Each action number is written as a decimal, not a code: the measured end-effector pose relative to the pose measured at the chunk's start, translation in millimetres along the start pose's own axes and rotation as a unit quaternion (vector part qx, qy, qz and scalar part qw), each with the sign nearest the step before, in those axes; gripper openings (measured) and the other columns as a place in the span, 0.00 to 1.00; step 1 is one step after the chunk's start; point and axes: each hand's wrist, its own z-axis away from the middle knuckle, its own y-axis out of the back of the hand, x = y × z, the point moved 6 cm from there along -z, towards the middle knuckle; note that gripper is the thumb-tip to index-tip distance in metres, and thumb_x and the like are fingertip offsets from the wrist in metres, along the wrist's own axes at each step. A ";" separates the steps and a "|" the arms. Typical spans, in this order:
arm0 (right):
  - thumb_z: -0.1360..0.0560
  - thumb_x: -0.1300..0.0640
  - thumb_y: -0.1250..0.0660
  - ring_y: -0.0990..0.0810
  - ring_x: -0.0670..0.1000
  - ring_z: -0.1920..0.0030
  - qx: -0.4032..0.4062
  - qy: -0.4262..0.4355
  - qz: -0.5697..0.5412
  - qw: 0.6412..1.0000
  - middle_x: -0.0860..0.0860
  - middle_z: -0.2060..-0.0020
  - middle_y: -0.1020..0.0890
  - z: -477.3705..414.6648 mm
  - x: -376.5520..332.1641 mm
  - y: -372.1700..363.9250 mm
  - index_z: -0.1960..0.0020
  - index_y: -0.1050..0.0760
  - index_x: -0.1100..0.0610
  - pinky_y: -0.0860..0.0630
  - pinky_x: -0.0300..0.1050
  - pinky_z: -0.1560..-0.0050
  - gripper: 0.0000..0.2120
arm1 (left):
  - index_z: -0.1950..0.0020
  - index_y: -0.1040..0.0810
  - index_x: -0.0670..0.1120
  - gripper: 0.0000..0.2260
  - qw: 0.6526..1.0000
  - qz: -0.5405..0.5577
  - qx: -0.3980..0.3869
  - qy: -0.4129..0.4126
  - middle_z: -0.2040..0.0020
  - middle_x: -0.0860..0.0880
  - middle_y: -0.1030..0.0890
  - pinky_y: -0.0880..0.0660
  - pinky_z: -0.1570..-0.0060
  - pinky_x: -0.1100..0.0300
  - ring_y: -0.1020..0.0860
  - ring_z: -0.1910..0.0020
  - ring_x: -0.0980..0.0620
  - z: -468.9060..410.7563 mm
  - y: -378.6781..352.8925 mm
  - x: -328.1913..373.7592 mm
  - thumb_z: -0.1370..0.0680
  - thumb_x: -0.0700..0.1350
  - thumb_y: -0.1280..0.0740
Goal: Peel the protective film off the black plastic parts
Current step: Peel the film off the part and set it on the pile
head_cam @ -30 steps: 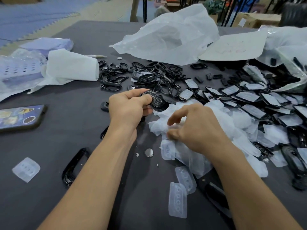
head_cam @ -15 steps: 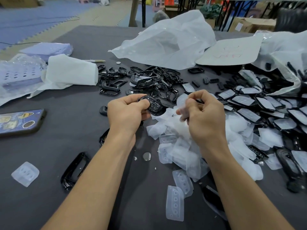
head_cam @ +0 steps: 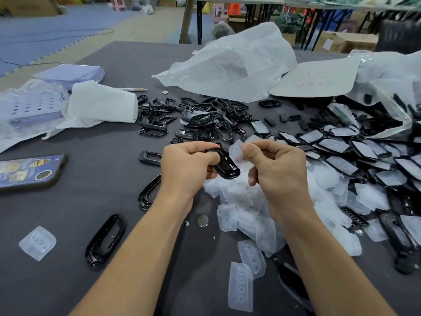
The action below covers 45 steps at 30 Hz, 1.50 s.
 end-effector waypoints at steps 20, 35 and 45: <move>0.26 0.60 0.25 0.19 0.45 0.61 -0.047 0.127 0.181 0.974 0.40 0.64 0.15 12.1 -11.3 -19.8 0.57 0.13 0.47 0.25 0.39 0.58 0.08 | 0.59 0.12 0.46 0.09 0.999 0.034 0.015 -0.018 0.64 0.43 0.13 0.16 0.64 0.55 0.15 0.67 0.46 6.2 -6.6 1.4 0.27 0.32 0.25; 0.27 0.68 0.26 0.23 0.45 0.69 -0.028 0.049 0.045 0.997 0.49 0.67 0.15 -6.8 -18.0 9.6 0.60 0.14 0.53 0.26 0.36 0.65 0.11 | 0.60 0.12 0.51 0.12 0.995 -0.078 -0.026 -0.055 0.65 0.49 0.13 0.19 0.65 0.59 0.14 0.66 0.48 0.0 -8.6 -2.3 0.27 0.33 0.25; 0.34 0.63 0.18 0.15 0.49 0.70 -0.117 0.044 0.229 0.965 0.49 0.71 0.15 3.6 -13.0 -0.5 0.64 0.15 0.53 0.19 0.41 0.66 0.08 | 0.51 0.12 0.43 0.09 0.981 -0.020 -0.191 0.006 0.59 0.41 0.12 0.17 0.63 0.61 0.13 0.62 0.48 7.7 -24.2 -9.1 0.23 0.30 0.28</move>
